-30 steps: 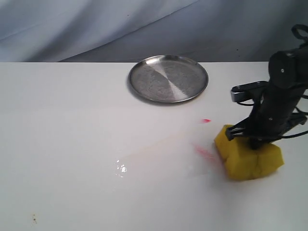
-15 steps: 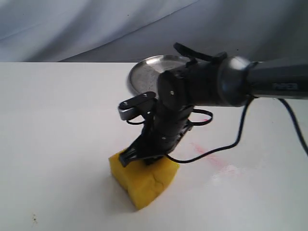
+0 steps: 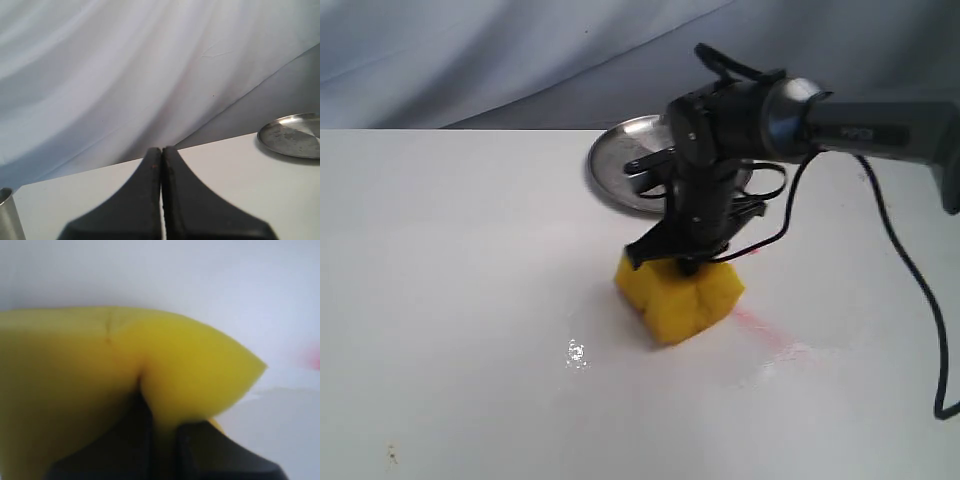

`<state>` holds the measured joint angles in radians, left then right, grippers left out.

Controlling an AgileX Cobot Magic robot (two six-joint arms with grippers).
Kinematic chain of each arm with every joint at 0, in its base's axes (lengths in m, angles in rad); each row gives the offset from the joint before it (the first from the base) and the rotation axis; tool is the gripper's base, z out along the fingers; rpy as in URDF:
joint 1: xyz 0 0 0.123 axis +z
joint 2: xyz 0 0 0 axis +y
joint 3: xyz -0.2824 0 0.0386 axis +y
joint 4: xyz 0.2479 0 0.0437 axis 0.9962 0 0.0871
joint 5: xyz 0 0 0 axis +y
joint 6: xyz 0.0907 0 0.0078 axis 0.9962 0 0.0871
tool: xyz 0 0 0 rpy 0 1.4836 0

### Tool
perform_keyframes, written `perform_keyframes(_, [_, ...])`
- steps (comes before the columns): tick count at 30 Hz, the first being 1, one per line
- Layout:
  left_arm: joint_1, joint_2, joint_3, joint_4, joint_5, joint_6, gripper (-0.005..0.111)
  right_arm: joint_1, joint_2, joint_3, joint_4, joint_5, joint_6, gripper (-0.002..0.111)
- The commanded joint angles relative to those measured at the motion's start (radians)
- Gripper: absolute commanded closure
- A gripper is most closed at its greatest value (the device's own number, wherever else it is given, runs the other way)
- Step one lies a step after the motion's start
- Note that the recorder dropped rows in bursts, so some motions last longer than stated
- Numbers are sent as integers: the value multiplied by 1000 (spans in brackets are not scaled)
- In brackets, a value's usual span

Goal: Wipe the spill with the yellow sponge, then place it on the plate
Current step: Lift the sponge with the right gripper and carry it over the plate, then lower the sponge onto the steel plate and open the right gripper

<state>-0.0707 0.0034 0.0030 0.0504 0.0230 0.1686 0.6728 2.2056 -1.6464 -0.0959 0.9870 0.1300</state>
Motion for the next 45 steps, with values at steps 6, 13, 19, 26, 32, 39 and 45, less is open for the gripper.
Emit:
perform_keyframes(6, [1,-3,-3,-8,-3,-9,107,-274,4,-2,-182,188,21,108])
perform_keyframes(13, [1,-3,-3,-8,-3,-9,107,-375,-116,-2,-368,210,102,108])
perform_keyframes(19, [1,-3,-3,-8,-3,-9,107,-395,-255,-2,-381,18,167,108])
perform_keyframes(26, [1,-3,-3,-8,-3,-9,107,-392,-263,-2,-1,-313,153,108])
perform_keyframes(32, [1,-3,-3,-8,-3,-9,107,-361,-176,-2,364,-565,29,108])
perform_keyframes(39, [1,-3,-3,-8,-3,-9,107,-264,-12,-144,456,-650,-55,108])
perform_keyframes(45, [1,-3,-3,-8,-3,-9,107,-231,166,-375,456,-551,-48,108])
